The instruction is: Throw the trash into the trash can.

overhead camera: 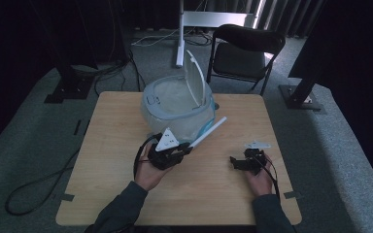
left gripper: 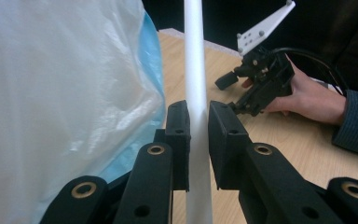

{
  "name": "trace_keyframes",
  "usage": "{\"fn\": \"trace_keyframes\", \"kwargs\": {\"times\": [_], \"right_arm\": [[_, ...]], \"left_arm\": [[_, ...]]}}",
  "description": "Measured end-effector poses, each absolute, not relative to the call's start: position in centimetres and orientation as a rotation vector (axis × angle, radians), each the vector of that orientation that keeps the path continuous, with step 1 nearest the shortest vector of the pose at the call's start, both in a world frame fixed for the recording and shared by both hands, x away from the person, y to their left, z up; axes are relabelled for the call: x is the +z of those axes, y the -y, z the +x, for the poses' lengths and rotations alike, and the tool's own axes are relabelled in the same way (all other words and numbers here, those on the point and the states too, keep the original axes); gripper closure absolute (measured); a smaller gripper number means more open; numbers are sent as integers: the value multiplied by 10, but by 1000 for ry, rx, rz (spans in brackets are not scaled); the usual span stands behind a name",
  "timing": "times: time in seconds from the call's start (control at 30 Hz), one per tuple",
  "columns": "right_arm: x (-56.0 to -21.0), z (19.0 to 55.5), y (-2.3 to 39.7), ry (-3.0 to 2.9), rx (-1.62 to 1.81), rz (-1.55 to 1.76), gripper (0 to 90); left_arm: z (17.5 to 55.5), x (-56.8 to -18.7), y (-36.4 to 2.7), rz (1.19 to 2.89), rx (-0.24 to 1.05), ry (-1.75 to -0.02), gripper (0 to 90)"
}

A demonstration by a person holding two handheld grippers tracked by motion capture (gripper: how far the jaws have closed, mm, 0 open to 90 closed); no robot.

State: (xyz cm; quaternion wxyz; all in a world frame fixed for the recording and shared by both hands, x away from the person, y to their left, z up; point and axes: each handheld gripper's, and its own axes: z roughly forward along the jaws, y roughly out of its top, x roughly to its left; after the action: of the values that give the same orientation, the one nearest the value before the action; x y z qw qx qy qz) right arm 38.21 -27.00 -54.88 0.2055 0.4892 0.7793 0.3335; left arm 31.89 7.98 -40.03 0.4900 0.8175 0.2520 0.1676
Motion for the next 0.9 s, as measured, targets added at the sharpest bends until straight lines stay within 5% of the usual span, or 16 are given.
{"fn": "trace_keyframes", "kwargs": {"times": [0.9], "right_arm": [[-549,382,270,-2172,929,1363,121]], "left_arm": [[309,-381,-135,1853,531,-709,787]]}}
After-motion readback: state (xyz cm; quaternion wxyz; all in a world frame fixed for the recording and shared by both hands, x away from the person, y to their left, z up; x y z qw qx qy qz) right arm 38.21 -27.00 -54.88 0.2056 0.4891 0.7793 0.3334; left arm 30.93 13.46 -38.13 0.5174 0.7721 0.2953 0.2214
